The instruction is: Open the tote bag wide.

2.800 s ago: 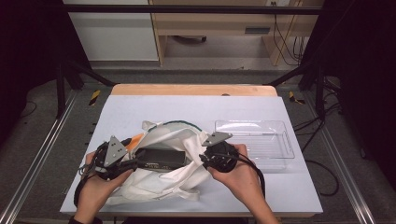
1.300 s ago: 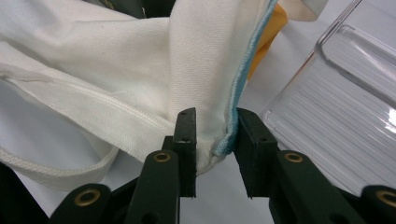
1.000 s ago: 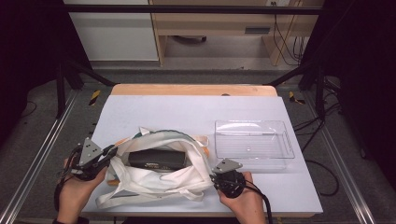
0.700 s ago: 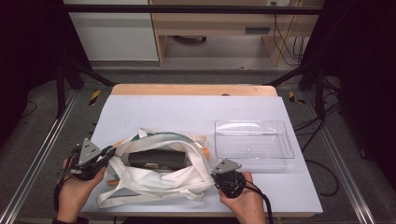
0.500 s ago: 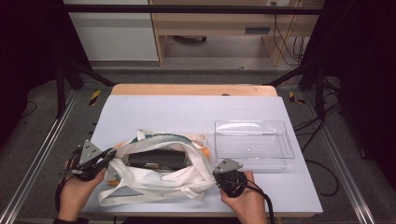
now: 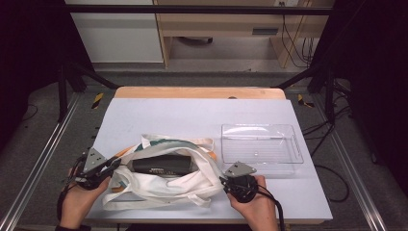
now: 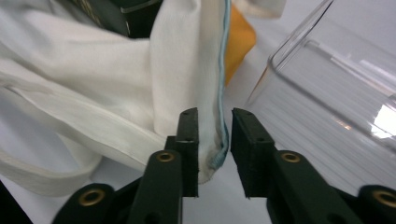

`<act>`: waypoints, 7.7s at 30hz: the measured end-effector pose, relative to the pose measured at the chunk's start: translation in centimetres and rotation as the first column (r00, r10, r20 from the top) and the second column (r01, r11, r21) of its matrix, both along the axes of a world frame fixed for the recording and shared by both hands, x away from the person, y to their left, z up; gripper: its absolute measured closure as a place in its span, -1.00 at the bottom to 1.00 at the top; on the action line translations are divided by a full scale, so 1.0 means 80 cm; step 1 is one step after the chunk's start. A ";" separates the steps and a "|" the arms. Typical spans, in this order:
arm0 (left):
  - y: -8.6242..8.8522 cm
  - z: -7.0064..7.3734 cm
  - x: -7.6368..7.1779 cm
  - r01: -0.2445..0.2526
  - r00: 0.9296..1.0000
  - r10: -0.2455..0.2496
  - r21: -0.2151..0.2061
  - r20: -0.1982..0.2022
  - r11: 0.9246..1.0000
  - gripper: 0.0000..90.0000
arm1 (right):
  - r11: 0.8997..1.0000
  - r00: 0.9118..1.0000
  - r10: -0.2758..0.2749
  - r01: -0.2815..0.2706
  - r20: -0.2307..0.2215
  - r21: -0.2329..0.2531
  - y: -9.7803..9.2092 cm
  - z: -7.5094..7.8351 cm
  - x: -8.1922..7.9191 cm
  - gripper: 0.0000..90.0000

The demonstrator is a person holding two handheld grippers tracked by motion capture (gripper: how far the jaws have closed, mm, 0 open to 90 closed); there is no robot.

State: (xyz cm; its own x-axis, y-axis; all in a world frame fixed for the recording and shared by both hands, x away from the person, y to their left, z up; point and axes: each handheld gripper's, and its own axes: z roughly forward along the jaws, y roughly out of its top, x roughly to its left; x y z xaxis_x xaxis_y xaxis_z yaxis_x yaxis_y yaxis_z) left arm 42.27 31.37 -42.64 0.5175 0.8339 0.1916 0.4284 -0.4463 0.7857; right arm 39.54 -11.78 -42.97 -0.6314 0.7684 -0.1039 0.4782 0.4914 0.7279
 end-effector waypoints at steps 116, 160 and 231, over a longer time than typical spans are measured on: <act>-0.110 0.021 0.068 0.346 0.938 -0.324 0.268 -0.124 0.899 0.32 | 0.856 0.856 0.515 -0.516 -0.047 -0.016 0.193 -0.015 0.015 0.66; -0.091 0.059 0.115 0.268 0.963 -0.257 0.216 -0.079 0.939 0.96 | 0.838 0.838 0.544 -0.545 -0.023 -0.030 0.194 -0.016 -0.002 0.97; -0.085 0.021 0.162 0.226 0.968 -0.196 0.200 -0.159 0.953 0.95 | 0.816 0.818 0.574 -0.576 -0.044 -0.043 0.195 -0.024 -0.006 0.98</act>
